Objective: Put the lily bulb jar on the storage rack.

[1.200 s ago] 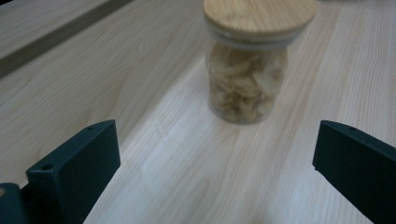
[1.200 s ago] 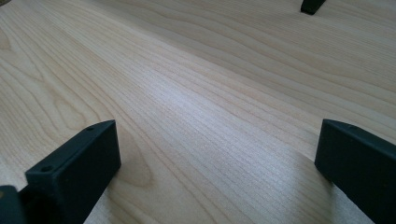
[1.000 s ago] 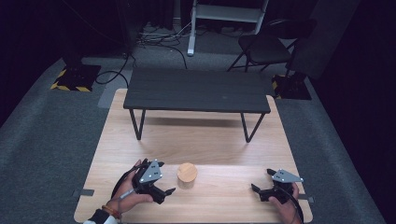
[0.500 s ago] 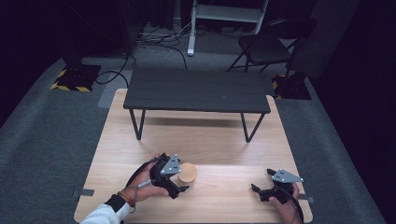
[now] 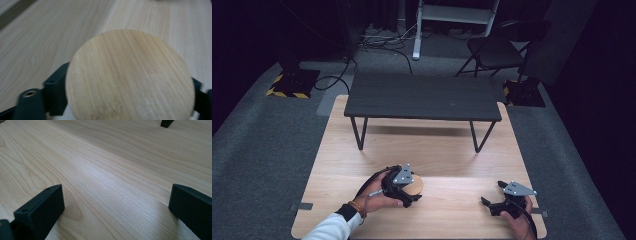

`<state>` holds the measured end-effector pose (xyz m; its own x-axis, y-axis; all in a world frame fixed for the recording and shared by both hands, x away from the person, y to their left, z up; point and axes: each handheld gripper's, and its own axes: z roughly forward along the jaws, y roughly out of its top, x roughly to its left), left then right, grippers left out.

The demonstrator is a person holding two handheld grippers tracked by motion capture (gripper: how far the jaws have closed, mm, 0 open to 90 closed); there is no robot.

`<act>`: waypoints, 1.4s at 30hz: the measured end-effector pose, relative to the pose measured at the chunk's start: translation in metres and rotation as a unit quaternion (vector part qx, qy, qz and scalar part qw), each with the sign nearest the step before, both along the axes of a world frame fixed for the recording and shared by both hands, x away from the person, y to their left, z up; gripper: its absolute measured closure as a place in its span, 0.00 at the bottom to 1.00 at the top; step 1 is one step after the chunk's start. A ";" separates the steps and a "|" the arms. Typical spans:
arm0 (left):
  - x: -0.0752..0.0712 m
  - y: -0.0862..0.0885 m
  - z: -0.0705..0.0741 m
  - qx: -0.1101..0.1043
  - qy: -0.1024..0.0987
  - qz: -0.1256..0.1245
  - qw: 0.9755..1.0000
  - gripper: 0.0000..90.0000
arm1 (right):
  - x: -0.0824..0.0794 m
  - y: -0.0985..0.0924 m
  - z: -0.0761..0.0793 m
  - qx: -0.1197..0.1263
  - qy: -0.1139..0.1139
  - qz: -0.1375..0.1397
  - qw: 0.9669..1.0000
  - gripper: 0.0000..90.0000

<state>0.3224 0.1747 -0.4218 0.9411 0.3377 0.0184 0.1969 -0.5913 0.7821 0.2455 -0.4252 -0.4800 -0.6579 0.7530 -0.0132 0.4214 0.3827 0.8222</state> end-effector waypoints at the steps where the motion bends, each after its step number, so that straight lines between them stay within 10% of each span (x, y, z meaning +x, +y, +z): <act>1: 0.000 0.000 0.000 -0.001 0.000 0.000 1.000 0.28 | 0.000 0.000 0.000 0.000 0.000 0.000 1.000 0.00; 13: 0.005 0.004 0.010 -0.019 0.006 0.001 1.000 0.28 | 0.000 -0.001 0.000 0.000 0.000 0.003 1.000 0.00; 25: 0.026 -0.005 0.118 -0.033 -0.021 0.000 0.999 0.28 | 0.001 -0.001 0.000 0.000 0.000 0.003 1.000 0.00; 42: 0.058 -0.037 0.193 -0.047 -0.050 0.017 0.997 0.28 | 0.001 -0.001 0.000 0.000 0.000 0.005 1.000 0.00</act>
